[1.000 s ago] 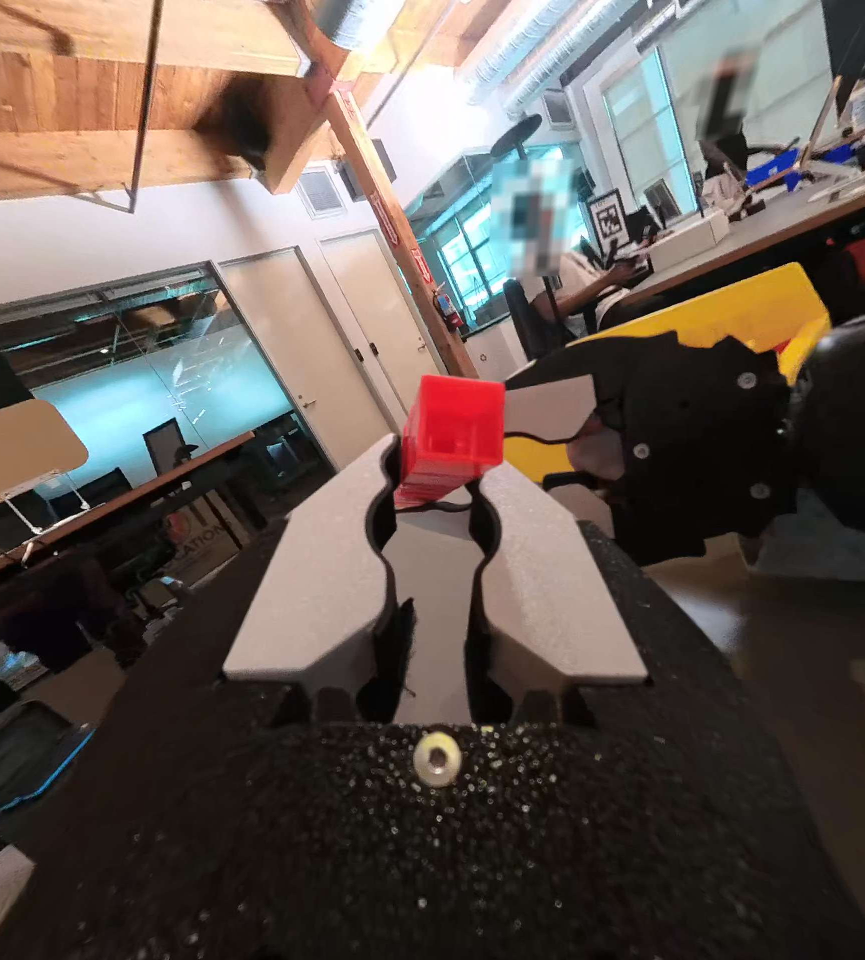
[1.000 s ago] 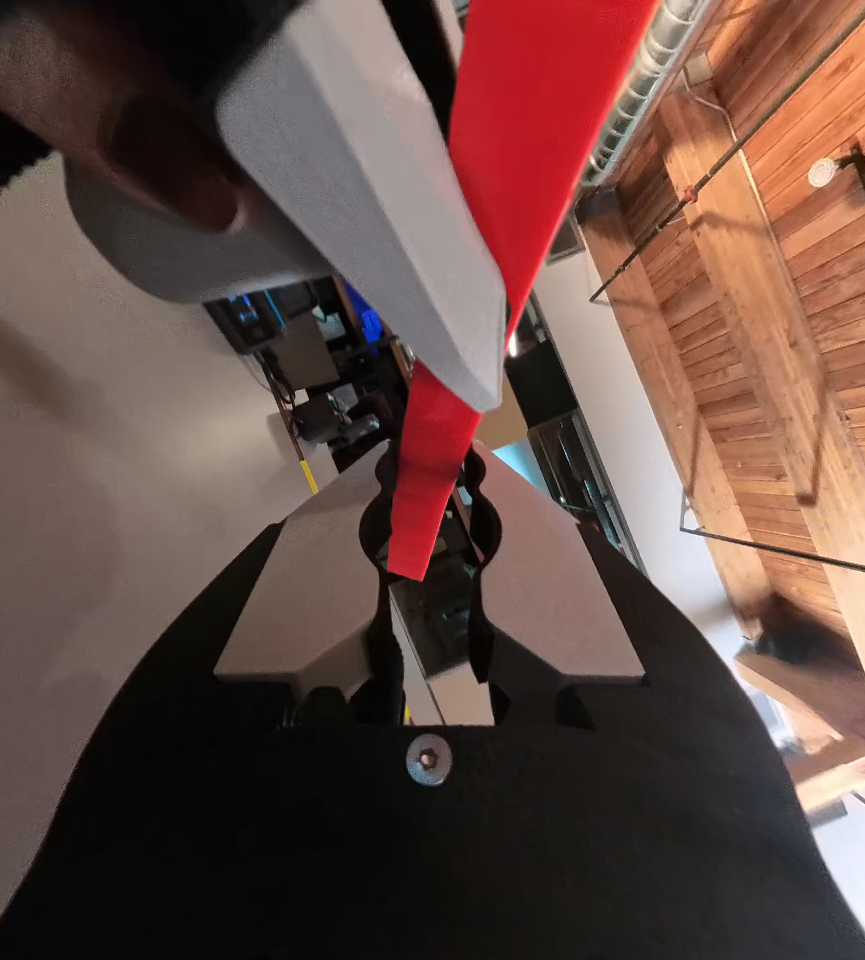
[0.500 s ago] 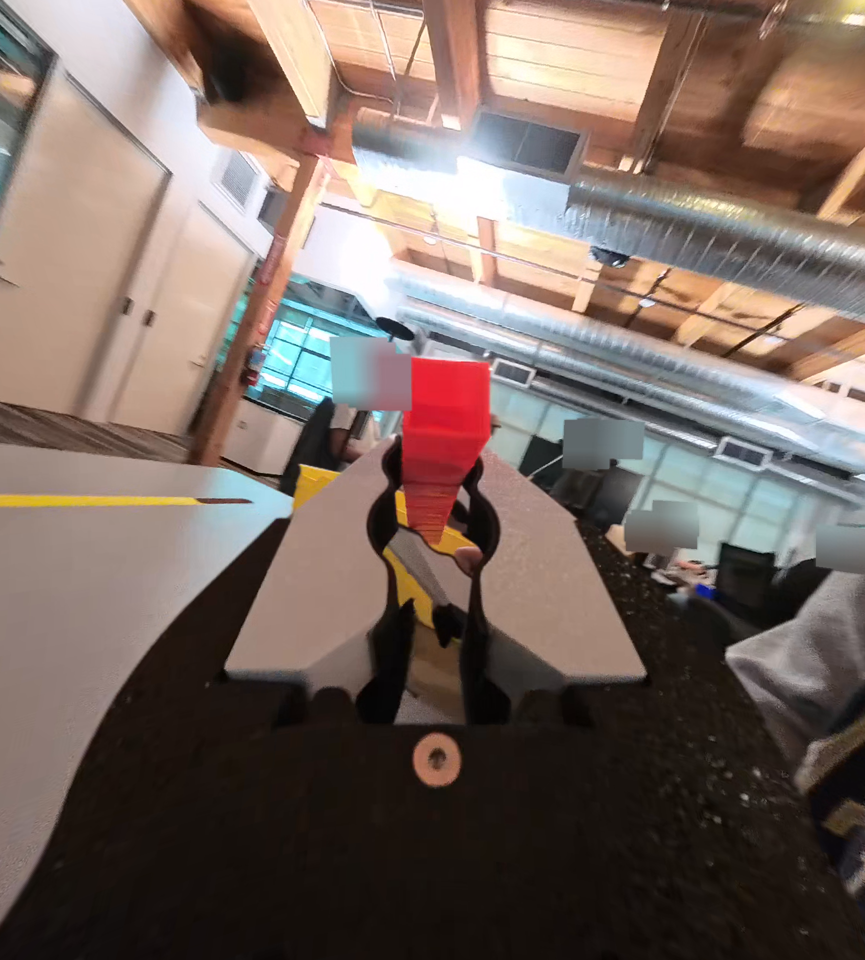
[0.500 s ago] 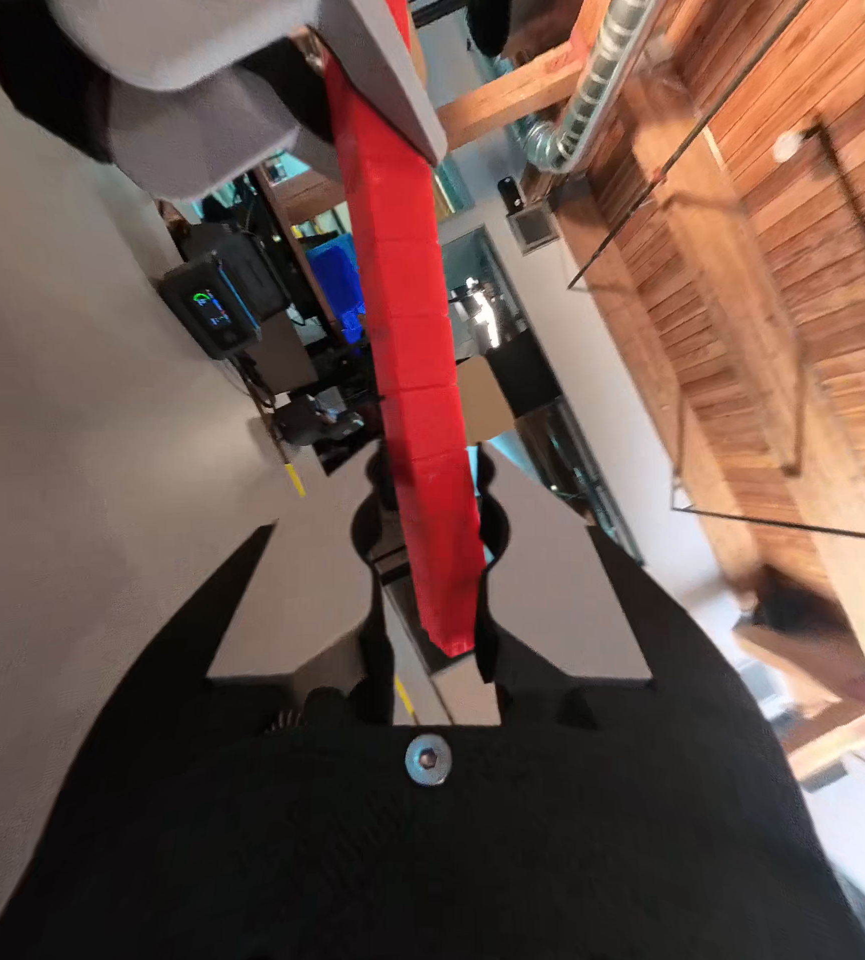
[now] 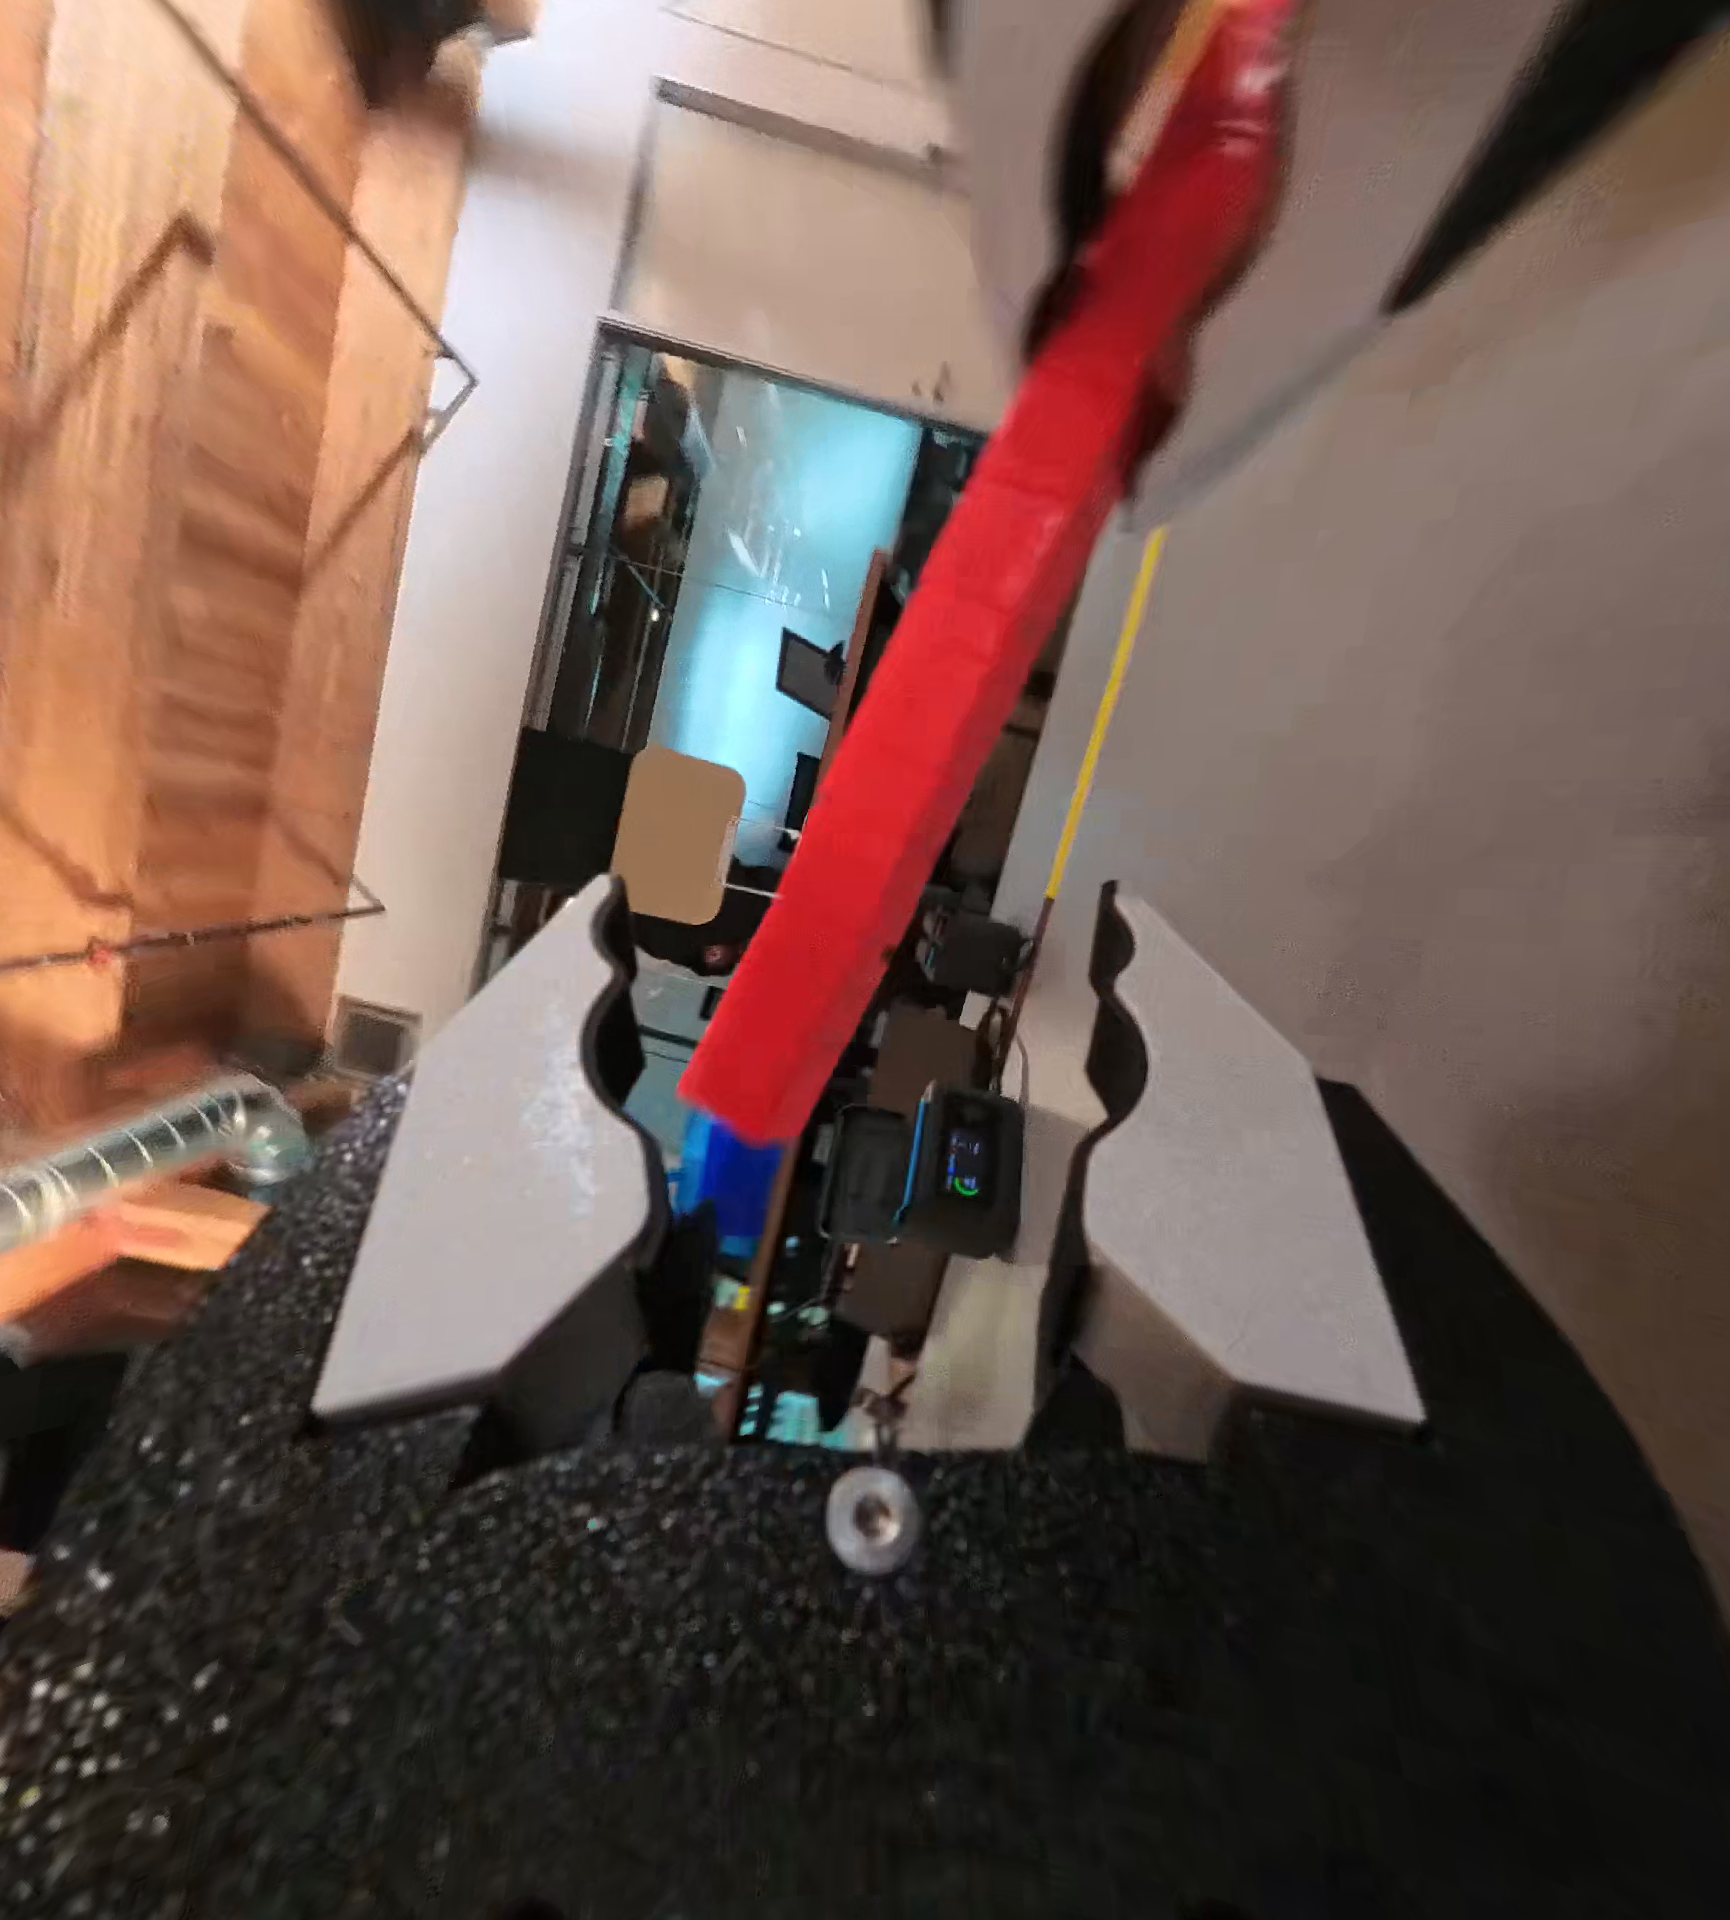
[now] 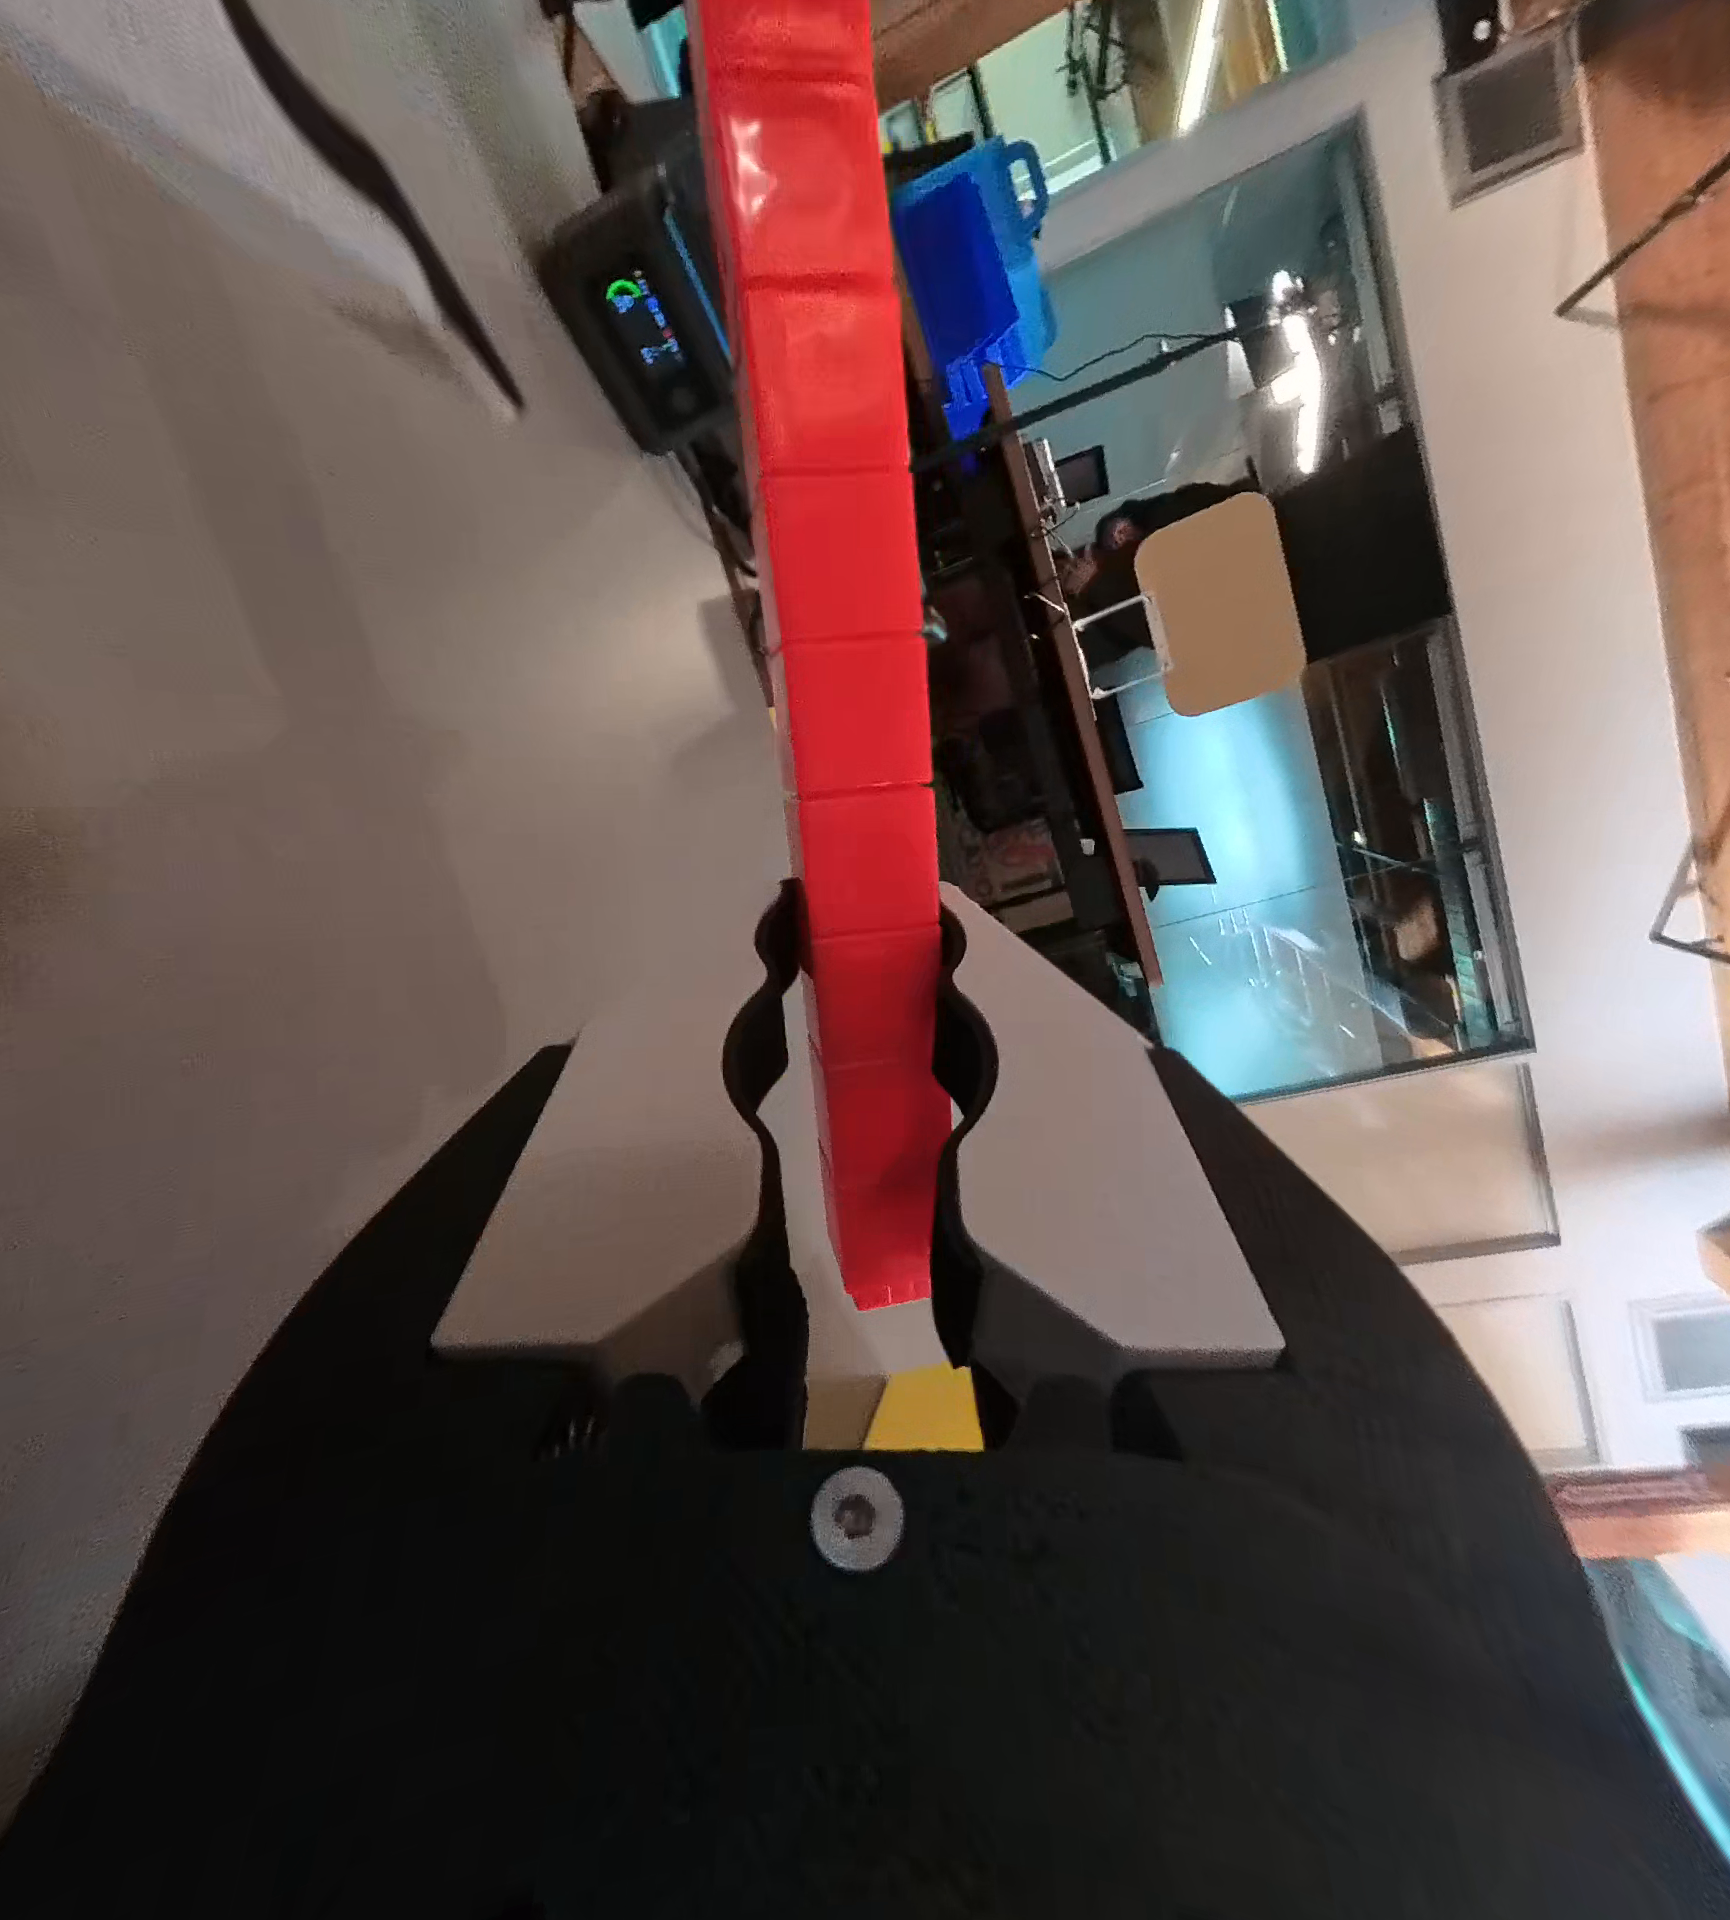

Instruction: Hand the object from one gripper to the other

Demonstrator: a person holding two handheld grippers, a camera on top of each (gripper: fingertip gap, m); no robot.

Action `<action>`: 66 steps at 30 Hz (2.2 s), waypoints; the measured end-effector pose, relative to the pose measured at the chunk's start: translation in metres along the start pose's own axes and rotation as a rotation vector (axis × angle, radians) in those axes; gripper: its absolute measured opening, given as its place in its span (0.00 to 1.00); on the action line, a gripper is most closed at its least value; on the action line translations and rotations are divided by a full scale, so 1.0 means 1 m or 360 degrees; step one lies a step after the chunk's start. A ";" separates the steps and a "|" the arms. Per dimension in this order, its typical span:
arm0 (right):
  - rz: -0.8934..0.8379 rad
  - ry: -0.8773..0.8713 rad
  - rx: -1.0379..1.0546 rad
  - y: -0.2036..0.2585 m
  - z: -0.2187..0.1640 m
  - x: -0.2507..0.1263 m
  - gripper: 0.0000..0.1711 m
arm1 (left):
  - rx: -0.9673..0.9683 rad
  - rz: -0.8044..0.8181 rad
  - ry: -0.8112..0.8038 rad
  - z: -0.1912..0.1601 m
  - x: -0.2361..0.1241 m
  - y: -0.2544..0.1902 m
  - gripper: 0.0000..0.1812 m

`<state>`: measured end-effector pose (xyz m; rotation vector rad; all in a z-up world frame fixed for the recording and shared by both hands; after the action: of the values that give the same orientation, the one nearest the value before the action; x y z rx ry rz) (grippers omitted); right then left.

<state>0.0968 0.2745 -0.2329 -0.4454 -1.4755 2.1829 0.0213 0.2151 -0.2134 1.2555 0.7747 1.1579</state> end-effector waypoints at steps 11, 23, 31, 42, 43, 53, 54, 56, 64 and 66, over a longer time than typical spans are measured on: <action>-0.0415 -0.0342 -0.0033 -0.037 0.031 -0.012 0.37 | -0.0478 -0.0030 0.0268 -0.029 0.002 -0.009 0.11; 0.0329 -0.1078 0.1947 -0.031 0.076 -0.024 0.33 | -0.2840 -0.0699 -0.0958 0.022 -0.020 0.011 0.11; 0.0927 -0.1179 0.2670 -0.022 0.083 -0.032 0.25 | -0.2891 -0.1435 -0.0747 0.060 -0.030 -0.035 0.11; 0.0207 -0.0954 0.1775 -0.042 0.052 -0.026 0.11 | -0.3124 -0.0942 -0.0802 0.029 -0.012 -0.008 0.44; 0.0088 -0.0906 0.1522 -0.045 0.049 -0.026 0.11 | -0.3181 -0.0936 -0.0838 0.027 -0.013 -0.004 0.46; -0.0220 -0.0586 -0.0772 -0.010 0.060 -0.025 0.11 | -0.3979 -0.1491 -0.1031 0.039 -0.023 0.000 0.54; -0.0192 -0.0598 -0.0831 -0.005 0.061 -0.025 0.11 | -0.3949 -0.1549 -0.0981 0.043 -0.024 -0.005 0.52; -0.0142 -0.0614 -0.0929 0.005 0.062 -0.026 0.11 | -0.3843 -0.1680 -0.0907 0.052 -0.029 -0.013 0.38; -0.0178 -0.0665 -0.0696 0.004 0.067 -0.031 0.28 | -0.3459 -0.1662 -0.0736 0.062 -0.028 -0.031 0.11; -0.0232 -0.0662 -0.0497 -0.006 0.061 -0.032 0.35 | -0.3301 -0.1474 -0.0723 0.055 -0.023 -0.029 0.11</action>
<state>0.0938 0.2112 -0.2044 0.0282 -2.0143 2.0141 0.0729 0.1788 -0.2345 -0.6195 -0.3765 0.3266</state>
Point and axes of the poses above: each gripper's, where its closed fingertips meet, x out along the fingers, z out of its top, y = z × x across the jaws, the point moved 2 cm from there along -x, back along the fingers, and after that the axes turned 14 degrees about -y, right-handed, at the moved point
